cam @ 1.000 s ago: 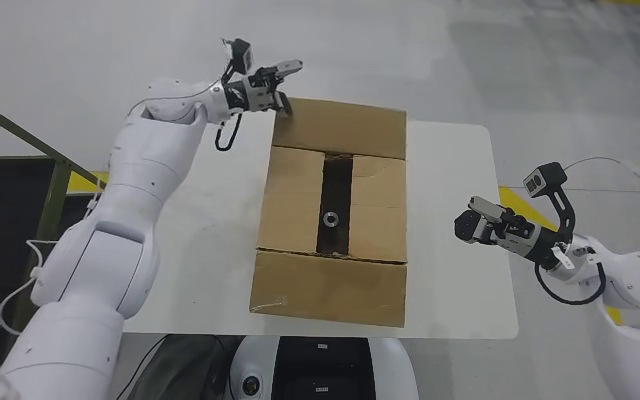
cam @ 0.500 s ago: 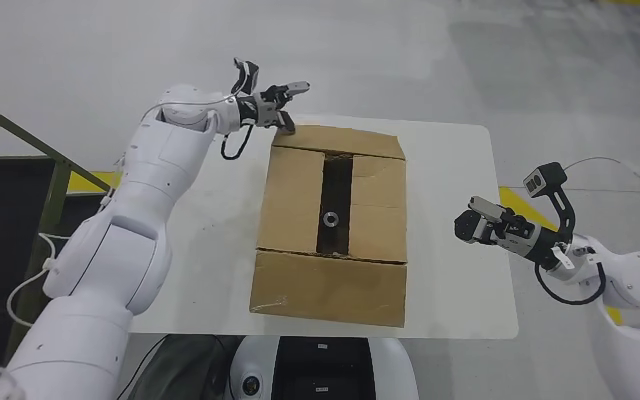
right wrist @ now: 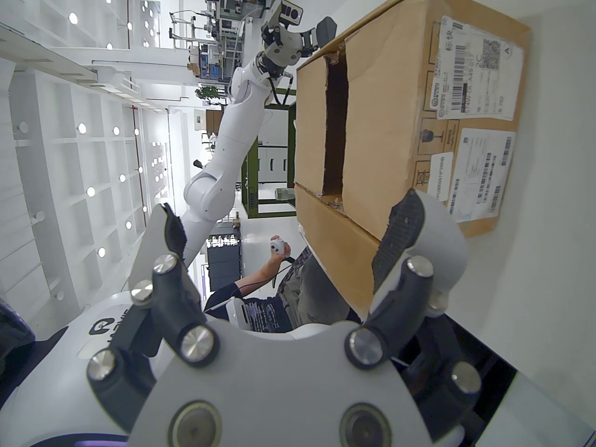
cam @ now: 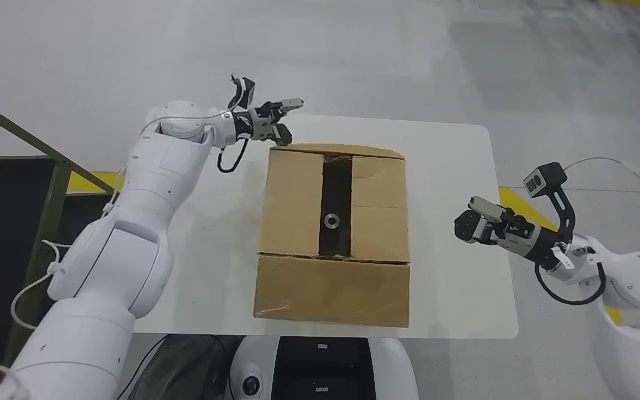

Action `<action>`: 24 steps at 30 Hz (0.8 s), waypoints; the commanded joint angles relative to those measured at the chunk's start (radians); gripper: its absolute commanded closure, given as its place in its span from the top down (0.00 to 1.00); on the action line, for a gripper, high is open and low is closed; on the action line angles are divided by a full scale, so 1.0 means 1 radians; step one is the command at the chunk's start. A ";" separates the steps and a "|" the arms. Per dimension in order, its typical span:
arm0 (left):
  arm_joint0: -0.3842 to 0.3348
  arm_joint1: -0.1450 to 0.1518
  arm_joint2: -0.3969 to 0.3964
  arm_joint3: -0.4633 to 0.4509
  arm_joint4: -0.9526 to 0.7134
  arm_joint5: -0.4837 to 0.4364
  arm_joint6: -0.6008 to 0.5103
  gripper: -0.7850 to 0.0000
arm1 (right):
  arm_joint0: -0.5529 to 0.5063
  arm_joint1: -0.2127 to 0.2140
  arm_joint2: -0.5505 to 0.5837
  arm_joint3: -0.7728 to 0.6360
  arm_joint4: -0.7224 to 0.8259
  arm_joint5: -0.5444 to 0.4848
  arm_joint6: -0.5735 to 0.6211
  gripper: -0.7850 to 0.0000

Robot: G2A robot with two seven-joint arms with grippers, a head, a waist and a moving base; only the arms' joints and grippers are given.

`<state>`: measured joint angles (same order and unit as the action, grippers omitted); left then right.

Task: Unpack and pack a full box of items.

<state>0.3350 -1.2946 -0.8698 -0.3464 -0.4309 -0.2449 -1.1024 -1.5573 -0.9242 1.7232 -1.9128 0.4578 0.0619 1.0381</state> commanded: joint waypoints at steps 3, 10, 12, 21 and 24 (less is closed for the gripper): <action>-0.003 0.007 -0.023 0.004 -0.012 -0.024 0.023 1.00 | 0.000 0.000 0.000 0.000 0.000 0.000 0.000 1.00; -0.021 0.035 -0.089 -0.007 -0.053 -0.118 0.048 1.00 | 0.000 0.000 0.000 0.000 0.000 0.000 0.000 1.00; -0.020 0.047 -0.109 -0.016 -0.063 -0.151 0.035 1.00 | 0.000 0.000 0.000 0.000 0.000 0.000 0.000 1.00; 0.048 0.110 -0.205 -0.137 -0.117 -0.184 -0.159 1.00 | 0.000 0.000 0.000 0.000 0.000 0.000 0.000 1.00; 0.092 0.141 -0.254 -0.200 -0.140 -0.168 -0.219 1.00 | 0.000 0.000 0.000 0.000 0.000 0.000 0.000 1.00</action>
<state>0.4100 -1.1645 -1.1058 -0.5235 -0.5621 -0.4213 -1.2987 -1.5573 -0.9242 1.7232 -1.9128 0.4578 0.0619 1.0381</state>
